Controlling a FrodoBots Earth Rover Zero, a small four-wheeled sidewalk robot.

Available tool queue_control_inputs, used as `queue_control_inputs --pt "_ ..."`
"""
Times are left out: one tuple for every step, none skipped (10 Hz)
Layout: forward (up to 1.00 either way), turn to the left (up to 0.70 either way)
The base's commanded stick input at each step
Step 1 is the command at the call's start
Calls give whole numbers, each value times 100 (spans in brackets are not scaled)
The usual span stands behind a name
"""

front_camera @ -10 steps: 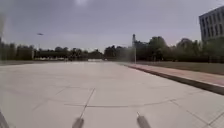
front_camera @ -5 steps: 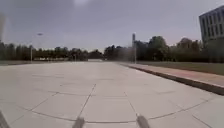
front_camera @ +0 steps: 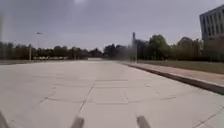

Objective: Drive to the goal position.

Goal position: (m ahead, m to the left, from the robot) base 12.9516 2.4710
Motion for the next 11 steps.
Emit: queue_control_inputs --pt "70 0" --pt "70 0" --pt "70 0" --pt "70 0" --pt "70 0" --pt "70 0" --pt "70 0" --pt "70 0" --pt "70 0" --pt "70 0" --pt "70 0"
